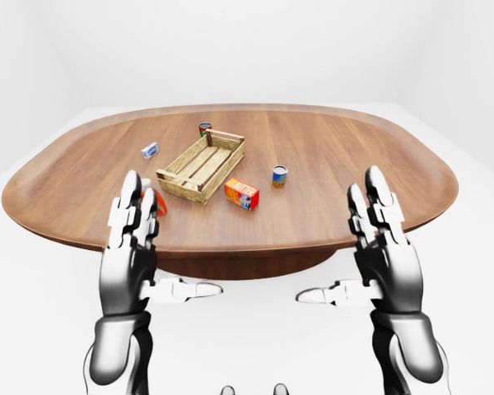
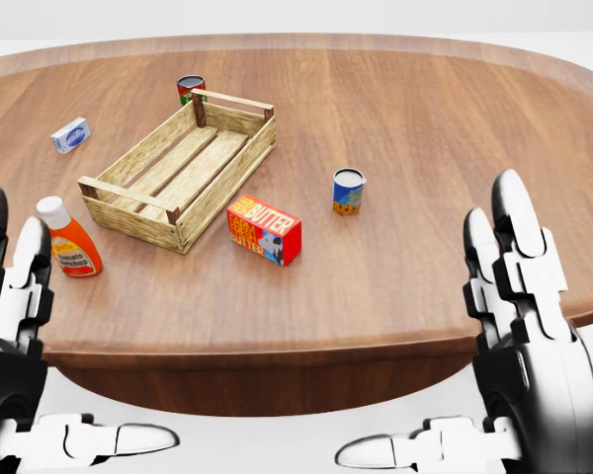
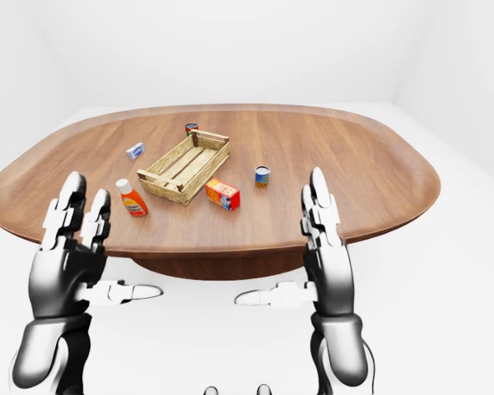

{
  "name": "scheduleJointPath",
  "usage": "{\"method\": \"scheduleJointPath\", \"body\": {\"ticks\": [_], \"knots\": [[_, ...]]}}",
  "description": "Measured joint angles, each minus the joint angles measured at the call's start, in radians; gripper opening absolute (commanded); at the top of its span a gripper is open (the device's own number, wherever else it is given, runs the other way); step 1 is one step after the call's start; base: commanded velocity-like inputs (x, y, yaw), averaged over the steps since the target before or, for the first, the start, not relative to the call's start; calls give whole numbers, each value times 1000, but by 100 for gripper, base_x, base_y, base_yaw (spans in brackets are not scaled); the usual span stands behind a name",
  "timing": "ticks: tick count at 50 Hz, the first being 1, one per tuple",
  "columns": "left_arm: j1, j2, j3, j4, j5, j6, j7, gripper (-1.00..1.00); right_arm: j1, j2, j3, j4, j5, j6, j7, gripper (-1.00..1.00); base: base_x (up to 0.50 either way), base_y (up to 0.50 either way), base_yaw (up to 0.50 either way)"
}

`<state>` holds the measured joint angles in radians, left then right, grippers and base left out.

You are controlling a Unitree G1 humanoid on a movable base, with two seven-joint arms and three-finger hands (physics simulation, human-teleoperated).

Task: Pick up the butter and put it in the tray.

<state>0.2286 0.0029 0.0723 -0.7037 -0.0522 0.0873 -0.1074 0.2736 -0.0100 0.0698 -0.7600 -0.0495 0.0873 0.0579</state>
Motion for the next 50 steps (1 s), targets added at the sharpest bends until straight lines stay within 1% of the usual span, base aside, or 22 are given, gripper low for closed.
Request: {"method": "scheduleJointPath", "body": {"ticks": [9,19,29,50], "knots": [[56,-9,7,-132,-9,0,-24,100,63,-5,26,-169,-8,0,-3,100,0,0,0],[83,-15,13,-201,-15,0,-38,100,96,-16,45,-252,-38,0,-1,100,0,0,0],[93,-19,16,-228,-18,0,-45,100,110,-19,57,-282,-71,0,6,100,0,48,0],[93,-21,26,-240,-24,0,-49,100,112,-18,62,-286,-79,0,5,100,0,50,0]]}}
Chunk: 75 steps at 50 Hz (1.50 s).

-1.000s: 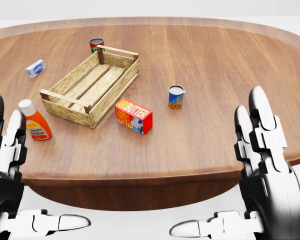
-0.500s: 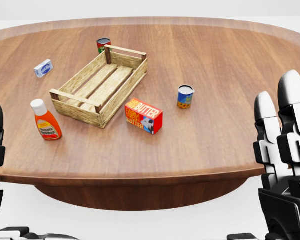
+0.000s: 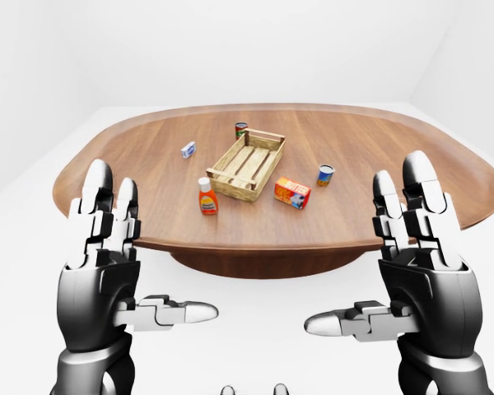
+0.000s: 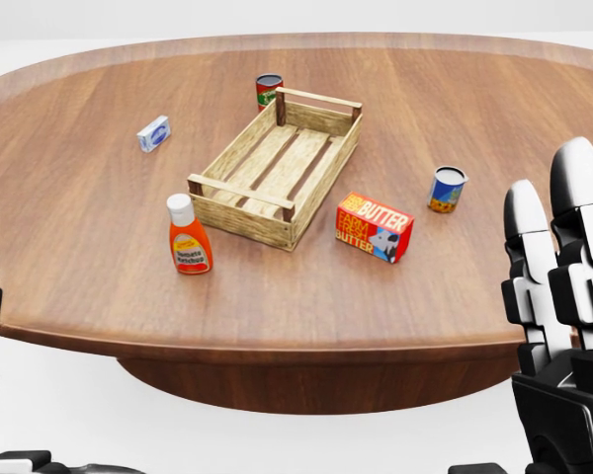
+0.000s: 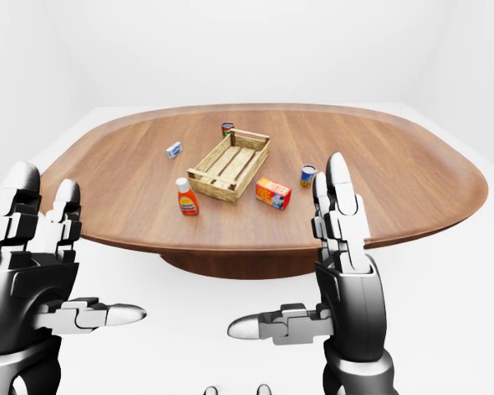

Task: Pick up the butter and put it in the tray.

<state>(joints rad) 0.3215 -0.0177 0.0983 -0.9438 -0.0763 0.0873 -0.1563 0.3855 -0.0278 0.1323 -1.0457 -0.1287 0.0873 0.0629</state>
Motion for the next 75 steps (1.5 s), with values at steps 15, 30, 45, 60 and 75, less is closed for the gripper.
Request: {"method": "scheduleJointPath", "body": {"ticks": [15,30,45,60,75], "knots": [[4,2,-1,-2,1,0,1,100,-14,13,-11,1,22,0,-22,100,0,23,0],[6,0,-4,-4,0,0,1,100,-18,15,-27,-1,60,0,-32,100,25,0,0],[6,0,-3,-3,-1,0,1,100,-15,12,-24,-1,59,0,-31,100,41,0,0],[3,-1,1,-7,-4,0,0,100,-16,11,-21,-1,55,0,-32,100,41,0,0],[3,-1,0,-6,-4,0,0,100,-18,12,-20,2,55,0,-32,100,41,0,0]]}}
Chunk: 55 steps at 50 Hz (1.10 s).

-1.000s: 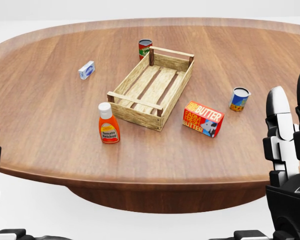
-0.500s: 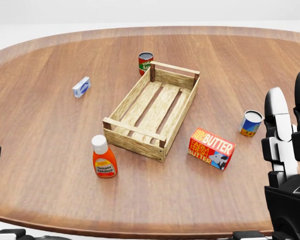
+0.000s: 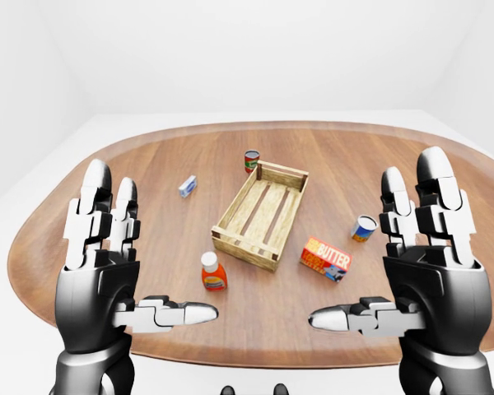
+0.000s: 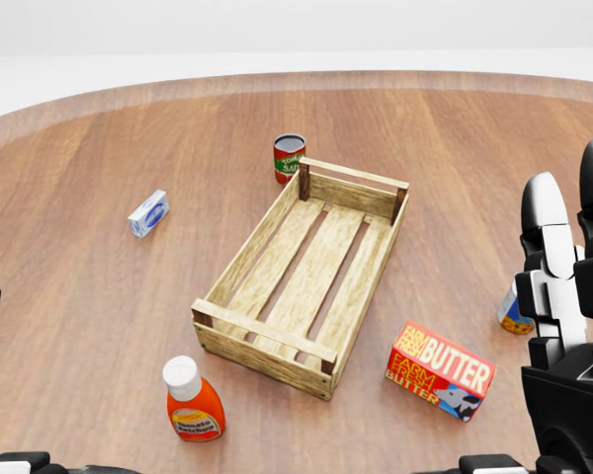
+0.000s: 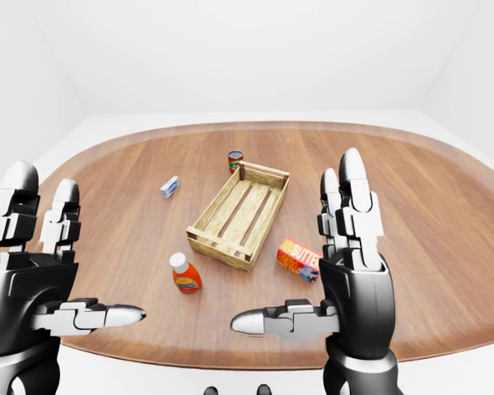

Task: Pick up the butter and put it in the tray.

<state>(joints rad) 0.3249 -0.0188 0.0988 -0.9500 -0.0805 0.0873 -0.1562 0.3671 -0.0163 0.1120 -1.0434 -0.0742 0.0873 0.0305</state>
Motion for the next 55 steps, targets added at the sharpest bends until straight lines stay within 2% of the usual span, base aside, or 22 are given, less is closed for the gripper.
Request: {"method": "scheduleJointPath", "body": {"ticks": [18,55], "knots": [[1,0,0,-2,-1,0,0,100,-7,3,-8,10,5,0,-3,100,38,0,0],[4,-2,6,-14,-6,0,-3,100,-12,9,-19,29,-5,0,-6,100,0,3,0]]}}
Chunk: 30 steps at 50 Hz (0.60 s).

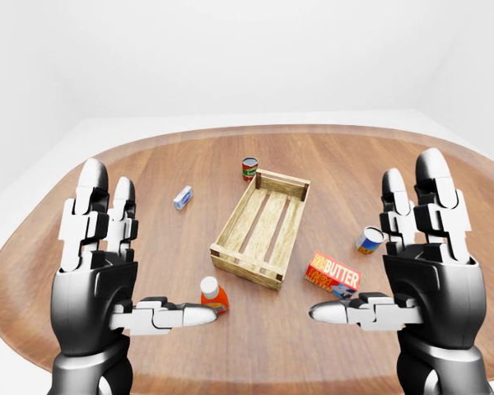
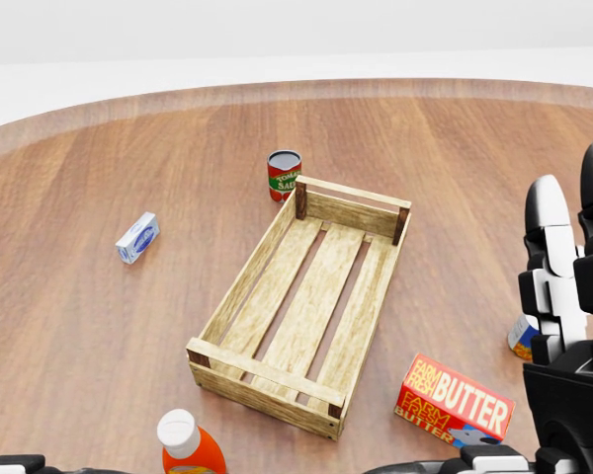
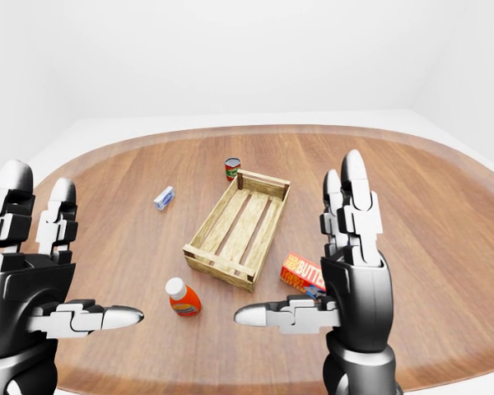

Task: Pick up the butter and put it in the tray.

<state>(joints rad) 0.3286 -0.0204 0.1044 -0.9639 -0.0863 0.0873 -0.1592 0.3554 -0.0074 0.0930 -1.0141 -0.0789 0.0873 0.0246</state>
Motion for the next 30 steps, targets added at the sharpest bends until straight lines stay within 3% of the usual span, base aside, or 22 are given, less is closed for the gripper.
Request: {"method": "scheduleJointPath", "body": {"ticks": [17,23,30], "knots": [[-1,0,0,3,2,0,0,100,23,-1,-33,-29,22,0,20,100,0,0,0],[-1,0,-3,6,4,0,1,100,45,5,-127,-33,16,0,99,100,0,0,0],[1,1,-7,10,7,0,3,100,36,31,-308,-33,-14,0,258,100,0,0,0]]}}
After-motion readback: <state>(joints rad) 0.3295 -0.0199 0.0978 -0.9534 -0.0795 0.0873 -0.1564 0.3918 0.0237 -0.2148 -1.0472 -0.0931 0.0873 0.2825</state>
